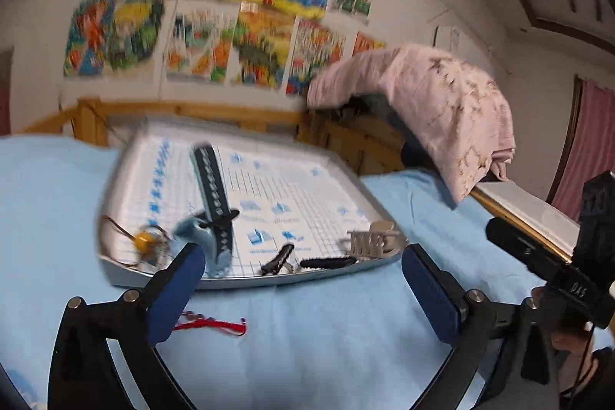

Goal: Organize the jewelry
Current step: 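Carry the clip and hair tie into the grey tray and open both tools, then withdraw both open tools from the tray toward the red string and rings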

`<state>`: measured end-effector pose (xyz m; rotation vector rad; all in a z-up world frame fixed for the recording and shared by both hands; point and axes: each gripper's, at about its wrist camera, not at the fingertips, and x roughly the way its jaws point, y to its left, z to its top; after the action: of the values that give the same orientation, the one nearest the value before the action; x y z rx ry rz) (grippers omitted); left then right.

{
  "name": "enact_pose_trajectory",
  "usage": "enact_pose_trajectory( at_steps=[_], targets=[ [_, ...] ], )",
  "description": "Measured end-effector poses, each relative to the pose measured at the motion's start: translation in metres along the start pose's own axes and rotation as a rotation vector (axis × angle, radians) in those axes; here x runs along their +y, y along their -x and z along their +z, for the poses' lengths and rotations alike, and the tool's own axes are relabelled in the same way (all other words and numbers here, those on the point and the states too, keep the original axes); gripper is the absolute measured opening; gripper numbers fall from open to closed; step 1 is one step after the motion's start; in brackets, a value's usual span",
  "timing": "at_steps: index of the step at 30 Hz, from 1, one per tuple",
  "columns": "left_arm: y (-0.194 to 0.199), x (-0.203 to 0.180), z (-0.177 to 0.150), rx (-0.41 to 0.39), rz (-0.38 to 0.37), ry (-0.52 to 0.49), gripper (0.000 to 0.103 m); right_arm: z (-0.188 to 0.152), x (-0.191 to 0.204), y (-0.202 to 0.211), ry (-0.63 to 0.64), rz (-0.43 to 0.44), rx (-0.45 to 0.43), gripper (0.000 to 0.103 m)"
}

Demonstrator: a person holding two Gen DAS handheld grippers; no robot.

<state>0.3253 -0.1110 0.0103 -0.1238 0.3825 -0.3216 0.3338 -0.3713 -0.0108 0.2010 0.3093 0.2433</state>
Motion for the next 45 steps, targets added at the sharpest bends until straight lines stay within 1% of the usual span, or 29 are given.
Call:
enact_pose_trajectory(
  at_steps=[1, 2, 5, 7, 10, 15, 19, 22, 25, 27, 30, 32, 34, 36, 38, 41, 45],
  targets=[
    [0.010, -0.003, -0.001, -0.022, 0.009, -0.017, 0.103, -0.001, 0.001, 0.010, 0.001, -0.004, -0.023, 0.100],
    [0.020, -0.006, -0.003, -0.042, 0.020, -0.034, 0.103, -0.002, 0.004, 0.020, 0.005, -0.005, -0.048, 0.101],
    [0.046, -0.011, -0.008, -0.085, 0.037, -0.057, 0.103, -0.004, 0.013, 0.050, 0.030, -0.006, -0.092, 0.101],
    [0.062, -0.012, -0.012, -0.104, 0.049, -0.063, 0.103, -0.007, 0.019, 0.063, 0.043, 0.005, -0.103, 0.101],
    [0.086, -0.010, -0.017, -0.137, 0.077, -0.035, 0.103, -0.013, 0.032, 0.086, 0.059, 0.015, -0.138, 0.101],
    [0.121, -0.001, -0.029, -0.161, 0.123, -0.010, 0.103, -0.024, 0.052, 0.115, 0.096, 0.016, -0.167, 0.102],
    [0.147, 0.007, -0.041, -0.148, 0.177, -0.035, 0.103, -0.036, 0.070, 0.135, 0.120, 0.015, -0.175, 0.101],
    [0.163, 0.016, -0.054, -0.119, 0.241, -0.041, 0.103, -0.045, 0.083, 0.144, 0.116, 0.025, -0.159, 0.101],
    [0.172, 0.022, -0.063, -0.087, 0.257, -0.052, 0.103, -0.059, 0.099, 0.149, 0.129, 0.040, -0.117, 0.101],
    [0.181, 0.023, -0.071, -0.100, 0.294, -0.061, 0.103, -0.071, 0.109, 0.151, 0.152, 0.033, -0.092, 0.101],
    [0.193, 0.023, -0.084, -0.135, 0.336, -0.069, 0.103, -0.089, 0.124, 0.155, 0.220, -0.019, -0.072, 0.101],
    [0.195, 0.022, -0.091, -0.143, 0.340, -0.073, 0.103, -0.098, 0.131, 0.157, 0.249, -0.045, -0.053, 0.101],
    [0.190, 0.020, -0.092, -0.109, 0.331, -0.100, 0.103, -0.103, 0.133, 0.159, 0.257, -0.062, -0.040, 0.101],
    [0.182, 0.019, -0.094, -0.068, 0.343, -0.122, 0.103, -0.105, 0.132, 0.159, 0.252, -0.069, -0.024, 0.101],
    [0.178, 0.019, -0.097, -0.044, 0.346, -0.130, 0.103, -0.104, 0.129, 0.157, 0.240, -0.073, -0.012, 0.101],
    [0.172, 0.019, -0.101, -0.014, 0.368, -0.131, 0.103, -0.104, 0.124, 0.152, 0.222, -0.077, 0.010, 0.101],
    [0.169, 0.023, -0.102, 0.005, 0.373, -0.112, 0.103, -0.107, 0.121, 0.145, 0.208, -0.081, 0.040, 0.101]
  ],
)
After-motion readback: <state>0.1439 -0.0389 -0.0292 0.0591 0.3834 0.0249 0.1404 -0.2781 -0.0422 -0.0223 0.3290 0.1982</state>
